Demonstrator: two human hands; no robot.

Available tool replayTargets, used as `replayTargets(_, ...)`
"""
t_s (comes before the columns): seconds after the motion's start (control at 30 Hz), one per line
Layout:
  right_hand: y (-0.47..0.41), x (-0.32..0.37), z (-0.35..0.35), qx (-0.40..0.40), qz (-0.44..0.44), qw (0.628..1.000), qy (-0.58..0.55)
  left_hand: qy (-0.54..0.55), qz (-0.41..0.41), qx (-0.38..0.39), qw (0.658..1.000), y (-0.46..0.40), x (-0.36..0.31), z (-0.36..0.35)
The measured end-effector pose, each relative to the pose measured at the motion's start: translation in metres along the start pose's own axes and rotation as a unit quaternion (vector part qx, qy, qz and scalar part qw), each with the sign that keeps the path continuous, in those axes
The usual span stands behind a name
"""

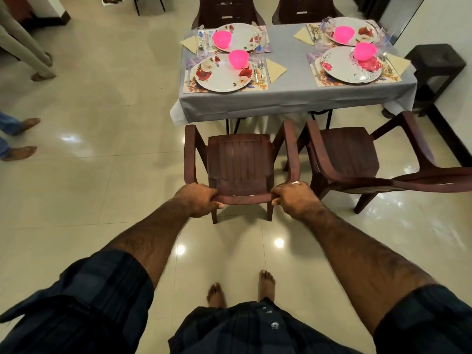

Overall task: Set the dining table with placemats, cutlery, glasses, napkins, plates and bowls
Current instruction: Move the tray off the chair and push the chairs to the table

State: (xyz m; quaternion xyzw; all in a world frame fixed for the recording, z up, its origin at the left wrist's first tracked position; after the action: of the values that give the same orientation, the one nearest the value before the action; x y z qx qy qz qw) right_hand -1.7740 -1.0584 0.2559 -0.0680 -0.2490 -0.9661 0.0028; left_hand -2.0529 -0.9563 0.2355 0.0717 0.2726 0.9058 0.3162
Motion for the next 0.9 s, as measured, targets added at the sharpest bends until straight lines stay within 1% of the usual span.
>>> replayTargets(0.2, 0.0, -0.001, 0.001, -0.002, 0.003, 1.0, -0.003, 0.022, -0.012, -0.007, 1.0, 0.001, 0.001, -0.004)
replayTargets(0.3, -0.001, -0.003, 0.003, 0.008, -0.002, 1.0, -0.005, 0.049, -0.014, -0.005, 0.999, -0.003, 0.007, -0.005)
replayTargets(0.37, -0.004, -0.005, 0.008, 0.032, -0.004, 0.999, -0.038, 0.072, -0.012, 0.013, 0.997, -0.005, 0.01, -0.001)
replayTargets(0.43, -0.008, -0.006, 0.014, 0.072, -0.005, 0.995, -0.064, 0.084, -0.014, 0.045, 0.995, -0.009, 0.013, 0.003)
replayTargets(0.5, -0.011, -0.004, 0.014, 0.099, -0.004, 0.994, -0.056, 0.077, -0.019, 0.067, 0.995, -0.012, 0.013, -0.001)
replayTargets(0.63, -0.016, -0.006, 0.006, 0.082, 0.009, 0.997, 0.002, 0.036, -0.03, 0.054, 0.997, -0.013, 0.016, -0.007)
replayTargets(0.77, -0.013, -0.009, -0.001, 0.083, 0.013, 0.996, 0.001, 0.025, -0.051, 0.053, 0.997, -0.011, 0.015, -0.009)
replayTargets(0.9, -0.011, -0.007, 0.002, 0.073, 0.018, 0.997, -0.003, 0.042, -0.046, 0.049, 0.997, -0.009, 0.014, -0.009)
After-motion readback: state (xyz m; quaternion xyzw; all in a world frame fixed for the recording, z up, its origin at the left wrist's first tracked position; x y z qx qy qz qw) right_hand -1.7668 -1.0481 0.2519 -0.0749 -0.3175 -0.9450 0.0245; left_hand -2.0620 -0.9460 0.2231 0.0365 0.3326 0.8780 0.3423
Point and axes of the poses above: each hand's wrist, its own y-axis away from the middle knuckle, its own z-axis out of the back of the hand, x = y × z, the point moved 3 cm from there along -y, towards the middle knuckle, and after that the axes turned 4 degrees about x, right-handed, at the moved point
